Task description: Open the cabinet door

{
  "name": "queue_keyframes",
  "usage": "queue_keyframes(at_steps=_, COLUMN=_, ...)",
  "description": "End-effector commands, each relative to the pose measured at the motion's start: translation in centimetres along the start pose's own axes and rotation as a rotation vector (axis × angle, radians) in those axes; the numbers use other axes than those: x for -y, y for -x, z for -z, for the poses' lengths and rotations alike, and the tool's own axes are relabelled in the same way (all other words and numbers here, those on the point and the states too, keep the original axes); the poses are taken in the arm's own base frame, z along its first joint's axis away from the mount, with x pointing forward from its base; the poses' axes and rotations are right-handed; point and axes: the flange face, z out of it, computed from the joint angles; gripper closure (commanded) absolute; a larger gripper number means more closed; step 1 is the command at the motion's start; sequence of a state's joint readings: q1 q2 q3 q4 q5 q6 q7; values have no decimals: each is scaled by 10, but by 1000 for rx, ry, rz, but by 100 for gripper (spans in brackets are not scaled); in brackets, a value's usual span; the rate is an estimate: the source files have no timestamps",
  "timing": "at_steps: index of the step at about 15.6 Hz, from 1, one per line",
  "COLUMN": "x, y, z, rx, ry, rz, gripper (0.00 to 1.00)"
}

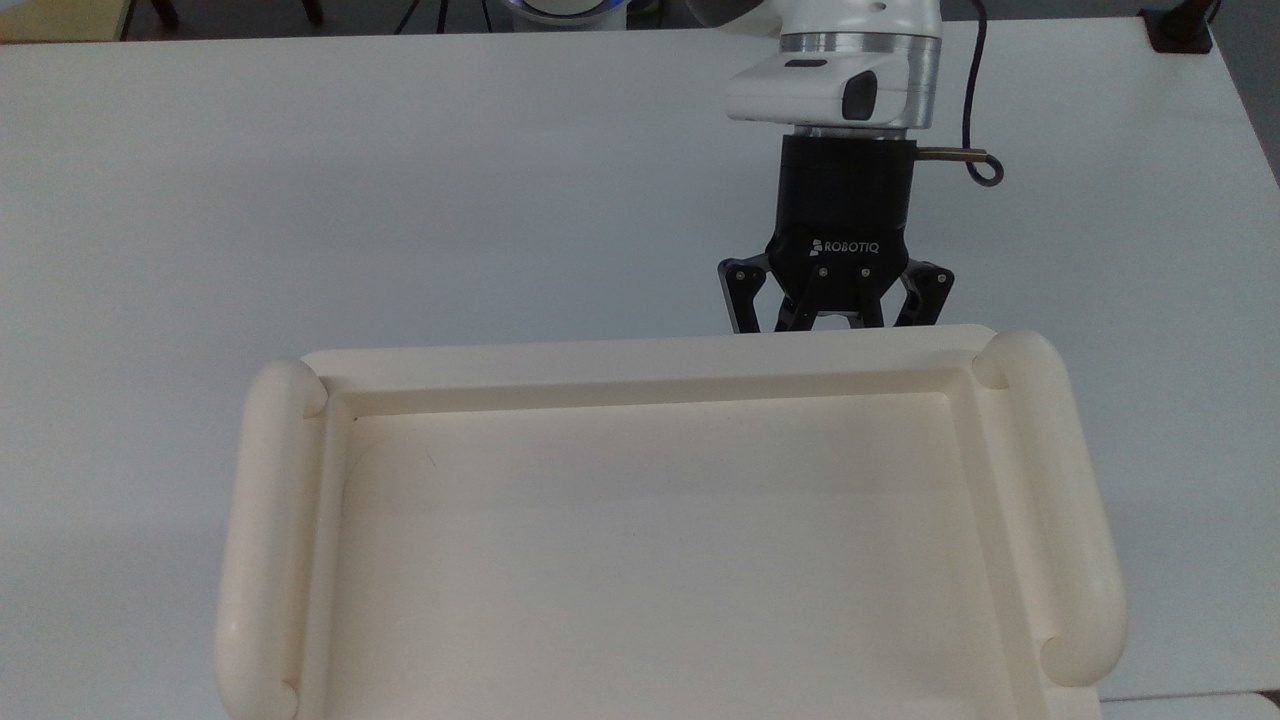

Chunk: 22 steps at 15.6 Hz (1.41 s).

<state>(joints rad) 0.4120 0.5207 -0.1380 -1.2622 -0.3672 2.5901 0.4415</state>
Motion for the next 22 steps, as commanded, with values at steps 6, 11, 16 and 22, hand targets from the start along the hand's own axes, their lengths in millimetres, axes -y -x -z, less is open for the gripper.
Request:
queue_keyframes(at_steps=6, x=-1, y=-4, z=-2, rx=-33, ry=16, rz=-14, gripper=55)
queue_keyframes(at_steps=11, x=-3, y=-4, z=0, rx=-29, ry=17, rz=-16, gripper=66)
queue_keyframes(at_steps=16, x=-4, y=-4, z=-1, rx=-28, ry=15, rz=-26, gripper=96)
queue_keyframes(at_steps=22, x=-7, y=-8, z=18, rx=-31, ry=2, rz=-69, gripper=100)
